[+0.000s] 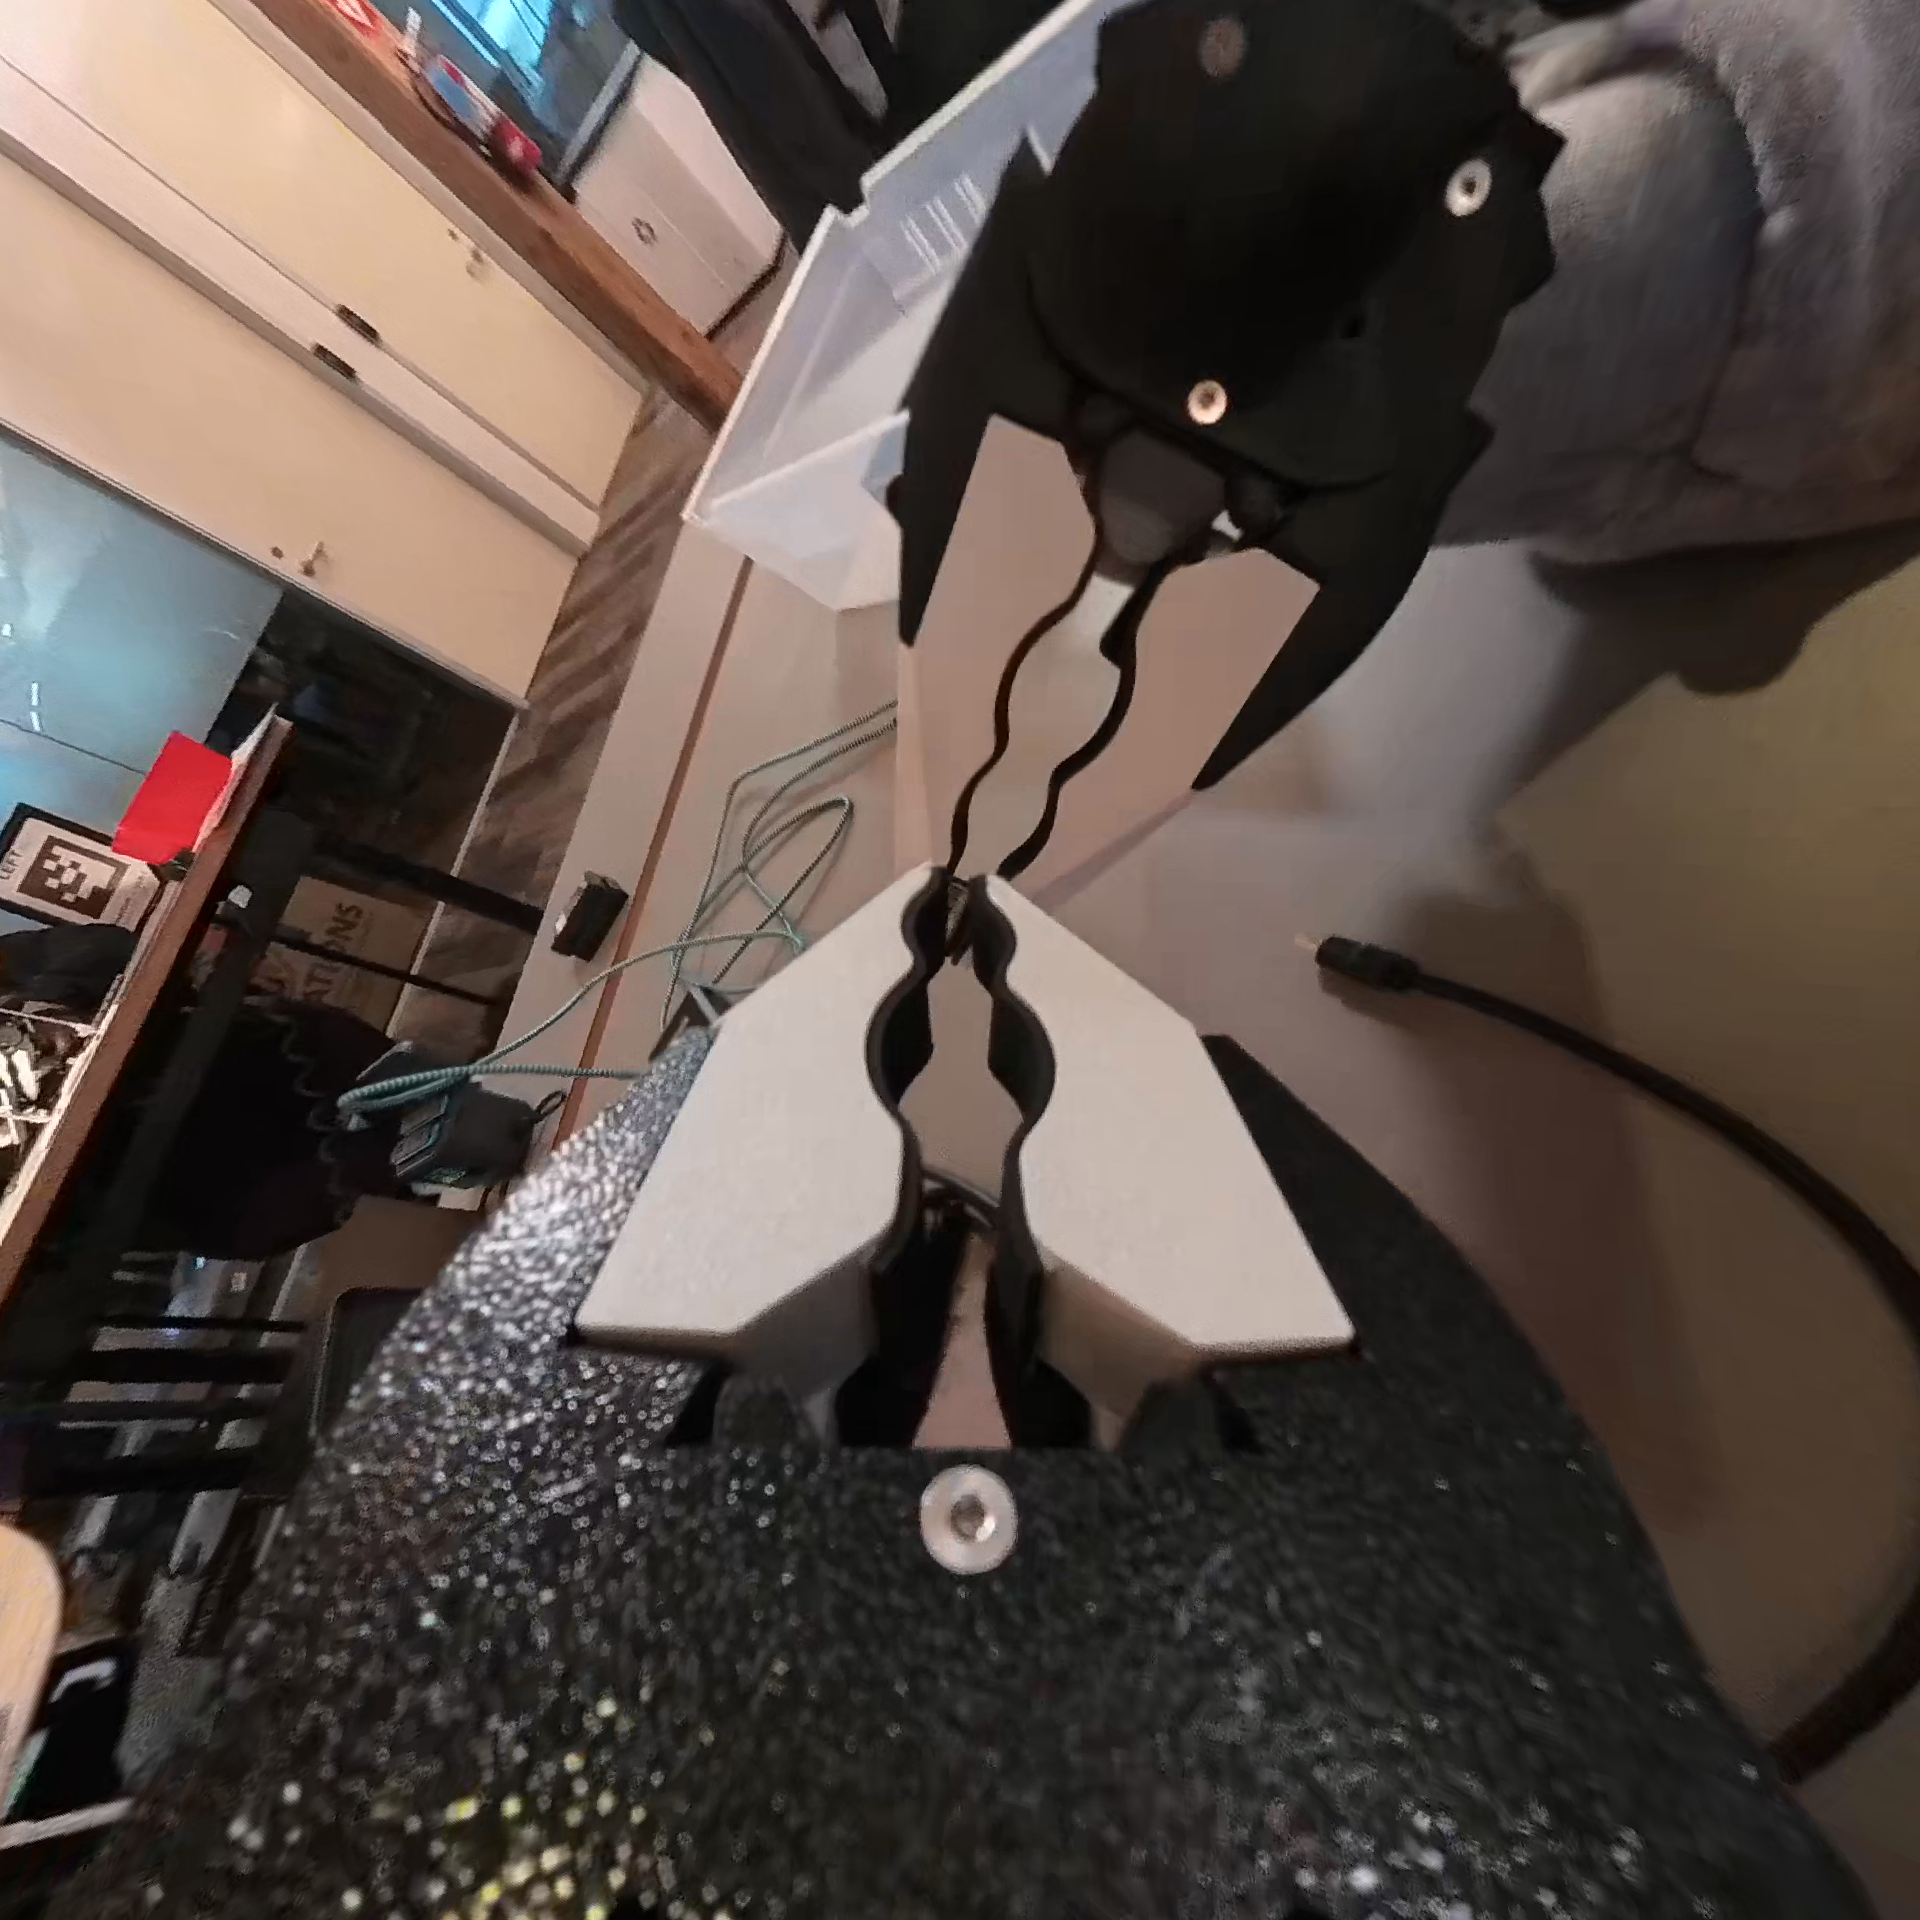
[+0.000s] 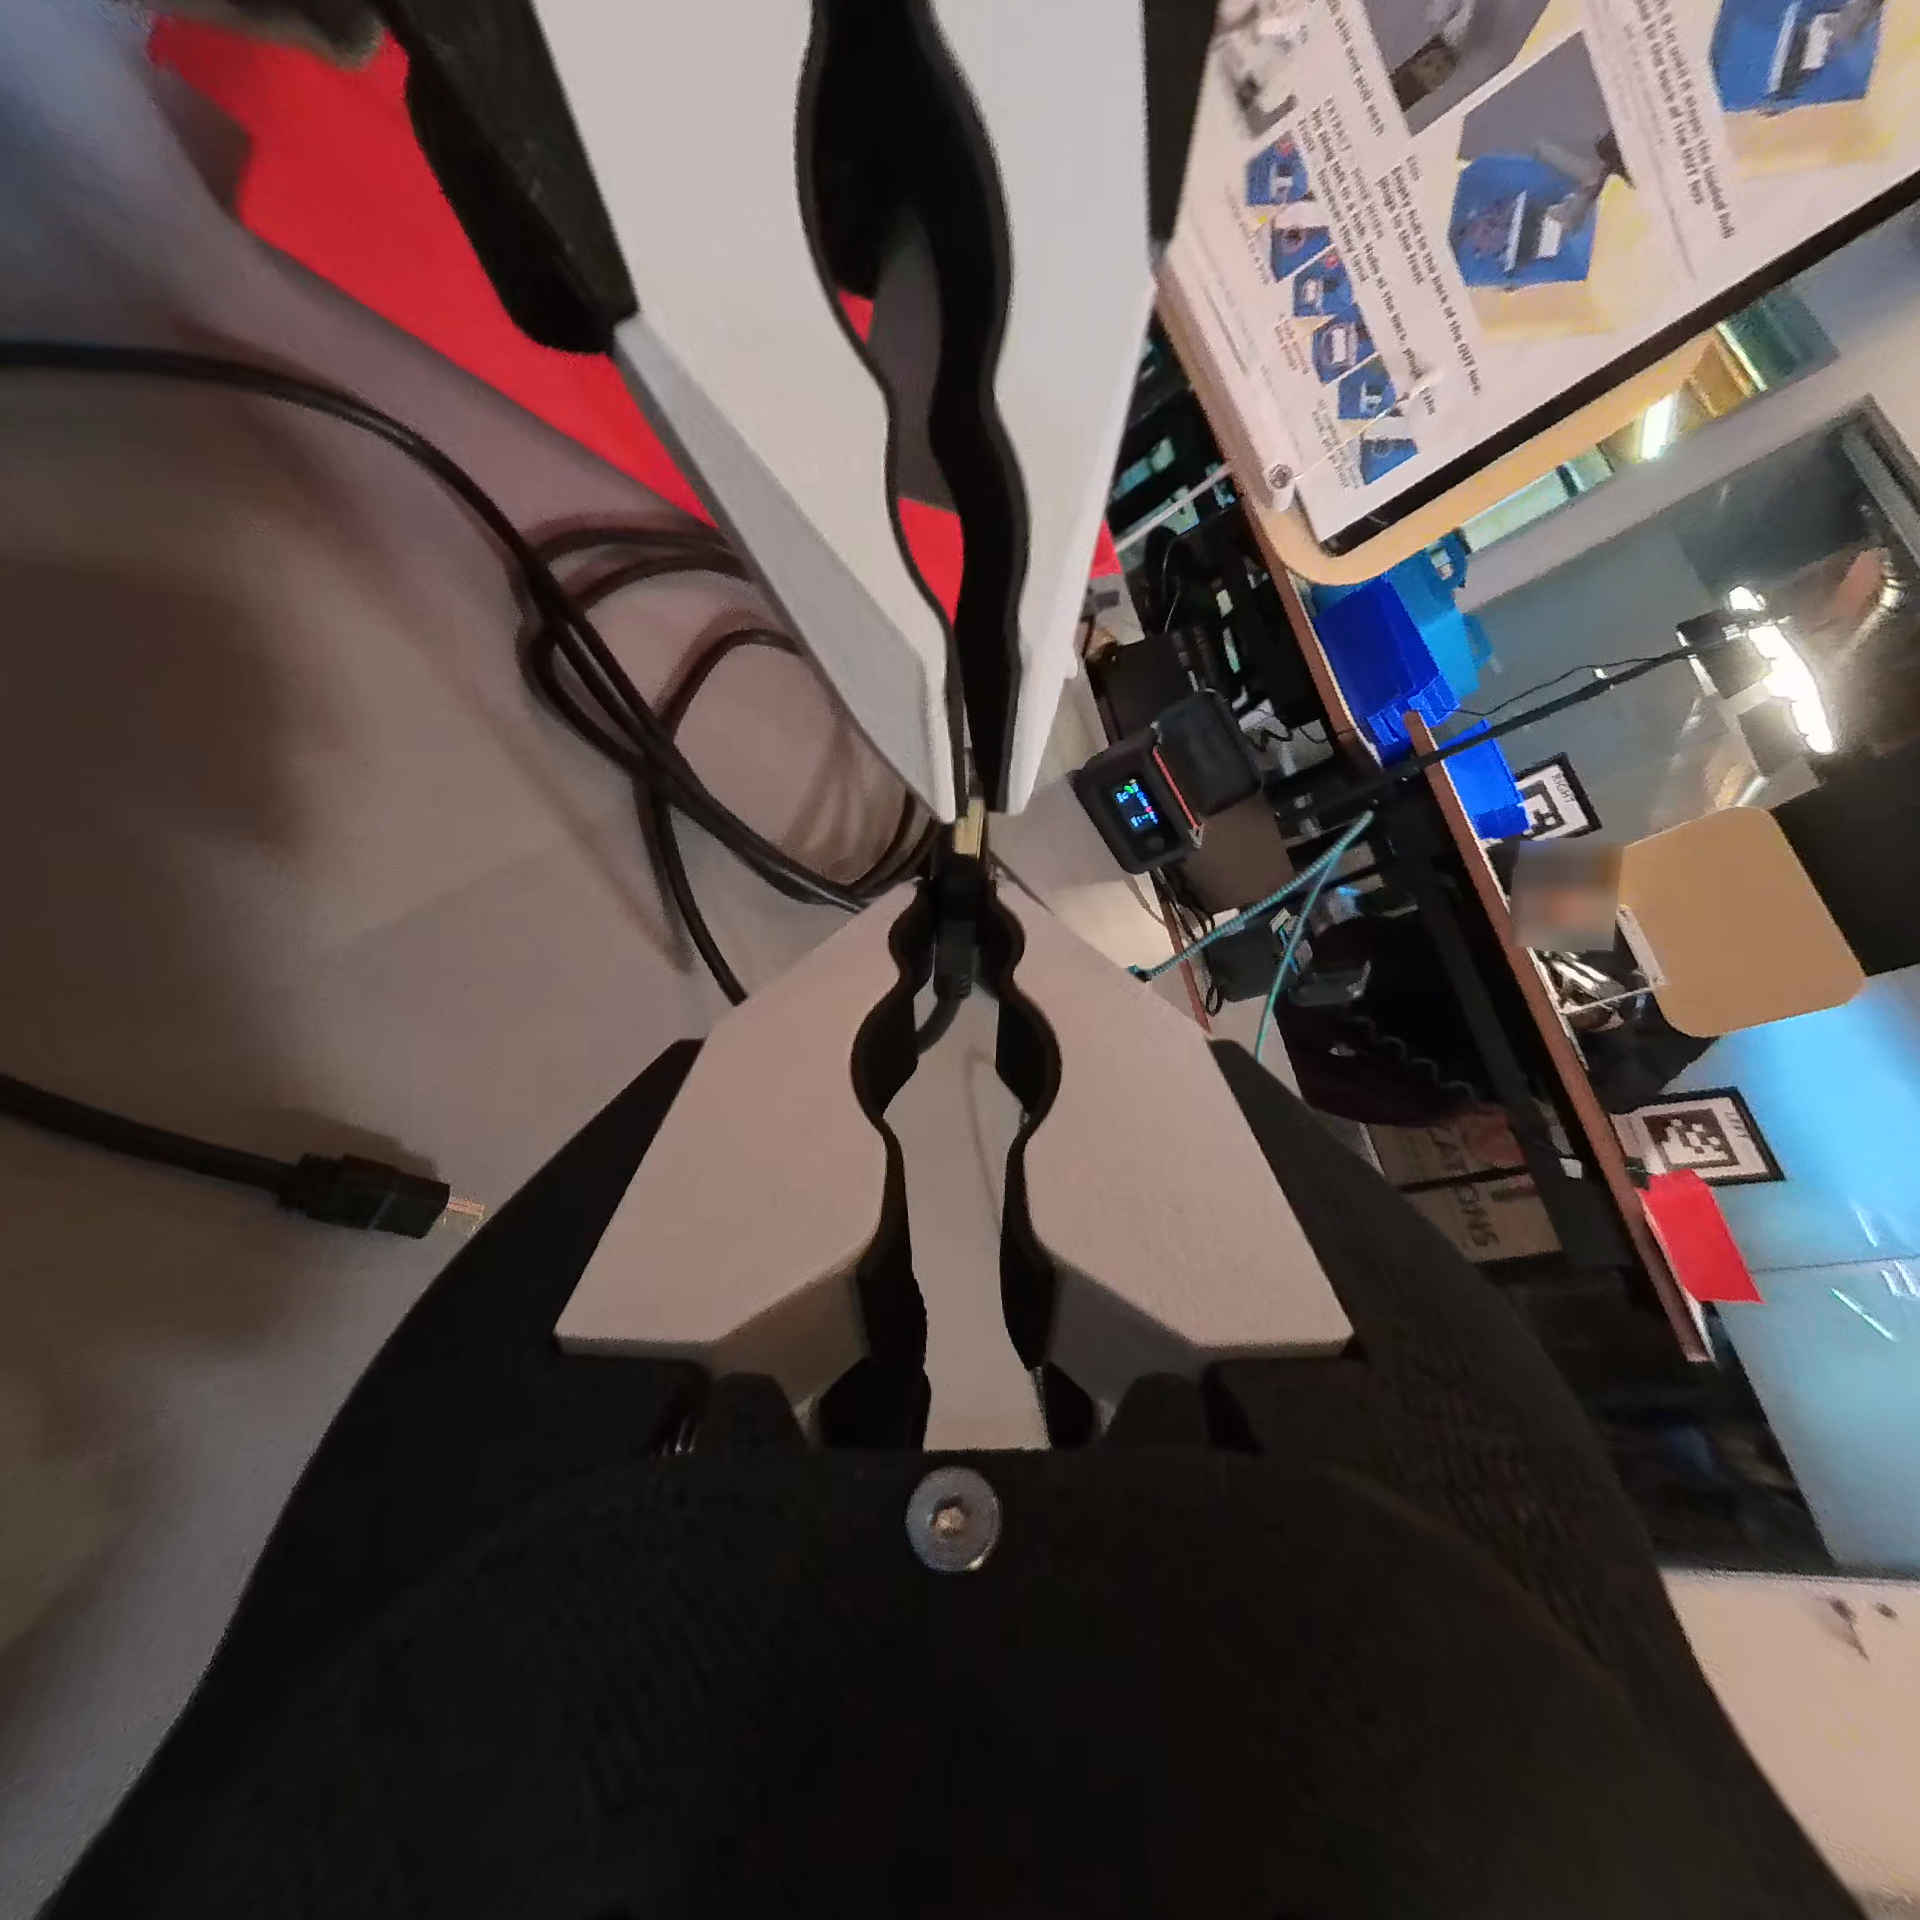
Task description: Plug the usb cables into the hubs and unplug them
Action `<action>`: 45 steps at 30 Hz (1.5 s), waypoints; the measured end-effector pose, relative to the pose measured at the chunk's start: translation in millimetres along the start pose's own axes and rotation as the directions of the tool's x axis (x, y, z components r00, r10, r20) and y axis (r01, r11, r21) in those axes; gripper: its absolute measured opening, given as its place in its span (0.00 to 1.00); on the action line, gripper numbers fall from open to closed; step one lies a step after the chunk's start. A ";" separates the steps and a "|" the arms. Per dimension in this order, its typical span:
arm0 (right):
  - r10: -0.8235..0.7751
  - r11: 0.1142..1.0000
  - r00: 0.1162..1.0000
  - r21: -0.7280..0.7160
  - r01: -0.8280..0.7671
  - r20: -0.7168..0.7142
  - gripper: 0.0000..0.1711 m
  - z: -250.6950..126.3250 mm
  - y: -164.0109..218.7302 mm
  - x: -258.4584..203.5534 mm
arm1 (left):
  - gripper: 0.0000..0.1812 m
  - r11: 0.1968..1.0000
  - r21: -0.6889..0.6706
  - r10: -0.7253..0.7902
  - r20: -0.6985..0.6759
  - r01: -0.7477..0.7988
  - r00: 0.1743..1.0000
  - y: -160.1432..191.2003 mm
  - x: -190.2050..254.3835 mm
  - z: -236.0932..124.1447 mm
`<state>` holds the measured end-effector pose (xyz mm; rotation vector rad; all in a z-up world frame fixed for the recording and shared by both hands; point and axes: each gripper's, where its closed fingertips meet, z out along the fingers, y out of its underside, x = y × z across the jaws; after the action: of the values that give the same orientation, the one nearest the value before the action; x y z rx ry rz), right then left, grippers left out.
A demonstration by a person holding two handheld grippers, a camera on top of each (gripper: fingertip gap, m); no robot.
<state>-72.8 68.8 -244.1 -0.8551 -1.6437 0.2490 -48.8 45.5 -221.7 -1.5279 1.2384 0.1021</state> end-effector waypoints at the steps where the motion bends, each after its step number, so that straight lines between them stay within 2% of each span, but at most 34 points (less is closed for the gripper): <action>1: 0.014 1.000 1.000 0.014 -0.014 -0.008 0.04 -0.8 -1.6 1.7 | 0.01 0.999 0.027 -0.020 0.011 0.020 1.000 -2.2 -1.7 -0.8; 5: 0.056 0.997 0.996 0.062 -0.052 -0.074 0.06 -2.6 -5.6 13.2 | 0.01 0.980 0.134 -0.158 0.064 0.148 0.985 -8.0 -14.4 -3.8; 7: 0.056 0.996 0.985 0.079 -0.044 -0.161 0.08 -6.0 -7.8 24.8 | 0.01 0.935 0.222 -0.308 0.120 0.276 0.944 -10.1 -32.1 -9.0; 8: 0.042 0.996 0.974 0.088 -0.023 -0.222 0.12 -9.0 -9.7 32.1 | 0.01 0.896 0.275 -0.394 0.131 0.348 0.910 -10.2 -41.5 -13.1; 11: -0.055 0.991 0.935 0.096 0.094 -0.350 0.23 -16.1 -19.1 41.3 | 0.01 0.662 0.455 -0.670 0.005 0.595 0.742 -13.9 -62.1 -26.0; 13: -0.180 0.973 0.886 0.058 0.225 -0.428 0.28 -17.7 -27.0 43.2 | 0.00 0.435 0.523 -0.789 -0.172 0.733 0.590 -17.6 -70.2 -32.8; 15: -0.275 0.944 0.825 0.026 0.330 -0.494 0.29 -18.2 -36.4 44.8 | 0.00 0.169 0.549 -0.828 -0.372 0.819 0.420 -20.8 -78.7 -40.6; 16: -0.284 0.938 0.811 0.026 0.345 -0.511 0.29 -17.2 -40.4 44.6 | 0.00 0.066 0.542 -0.826 -0.441 0.838 0.351 -19.5 -81.8 -42.1; 18: -0.243 0.951 0.840 0.053 0.306 -0.485 0.28 -8.2 -43.6 40.3 | 0.00 -0.040 0.521 -0.812 -0.515 0.853 0.276 -17.4 -82.1 -39.4; 20: -0.116 0.980 0.899 0.098 0.172 -0.421 0.25 3.2 -41.3 36.5 | 0.00 -0.073 0.499 -0.795 -0.552 0.864 0.252 -18.8 -78.4 -34.7; 23: 0.051 0.993 0.919 0.116 -0.007 -0.390 0.25 8.1 -32.7 45.7 | 0.00 -0.072 0.503 -0.786 -0.560 0.861 0.262 -21.2 -78.6 -35.1; 26: 0.182 0.974 0.950 0.178 -0.139 -0.252 0.24 16.1 -31.4 42.2 | 0.00 -0.019 0.491 -0.789 -0.542 0.871 0.288 -22.8 -76.3 -33.4; 28: 0.192 0.976 0.965 0.136 -0.169 -0.177 0.21 21.3 -17.3 39.4 | 0.00 0.037 0.462 -0.808 -0.508 0.886 0.298 -18.4 -72.2 -27.6; 31: 0.318 0.948 0.933 0.023 -0.319 -0.166 0.21 15.7 21.0 48.6 | 0.00 0.221 0.370 -0.884 -0.315 0.902 0.346 8.5 -60.1 -5.8; 33: 0.385 0.918 0.907 -0.032 -0.395 -0.170 0.21 6.7 41.7 52.6 | 0.00 0.413 0.259 -0.880 -0.133 0.873 0.456 32.7 -45.5 11.8; 35: 0.426 0.893 0.883 -0.066 -0.445 -0.197 0.22 -1.6 56.8 57.6 | 0.05 0.560 0.127 -0.824 -0.015 0.819 0.566 49.9 -30.0 31.0; 37: 0.416 0.891 0.893 -0.120 -0.438 -0.170 0.22 -2.7 68.1 53.9 | 0.12 0.650 -0.053 -0.757 0.041 0.758 0.652 66.5 -8.8 52.9; 39: 0.375 0.902 0.924 -0.203 -0.382 -0.076 0.22 2.0 78.4 38.2 | 0.19 0.690 -0.228 -0.697 0.046 0.687 0.716 81.6 14.3 69.7; 40: 0.343 0.908 0.939 -0.244 -0.341 -0.036 0.22 4.1 83.8 30.6 | 0.18 0.702 -0.287 -0.668 0.055 0.652 0.742 88.4 21.5 74.5; 42: 0.218 0.936 0.976 -0.289 -0.202 0.023 0.23 6.9 90.8 18.6 | 0.17 0.712 -0.357 -0.622 0.076 0.604 0.779 98.7 28.4 77.7; 45: 0.004 0.943 0.997 -0.331 0.023 0.079 0.23 9.1 97.9 5.1 | 0.14 0.684 -0.405 -0.638 0.073 0.607 0.767 105.9 35.0 76.2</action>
<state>-42.9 143.9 -300.2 -1.1015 -1.7927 -0.0040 -70.0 98.4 -344.1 -2.2763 0.6987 -0.1627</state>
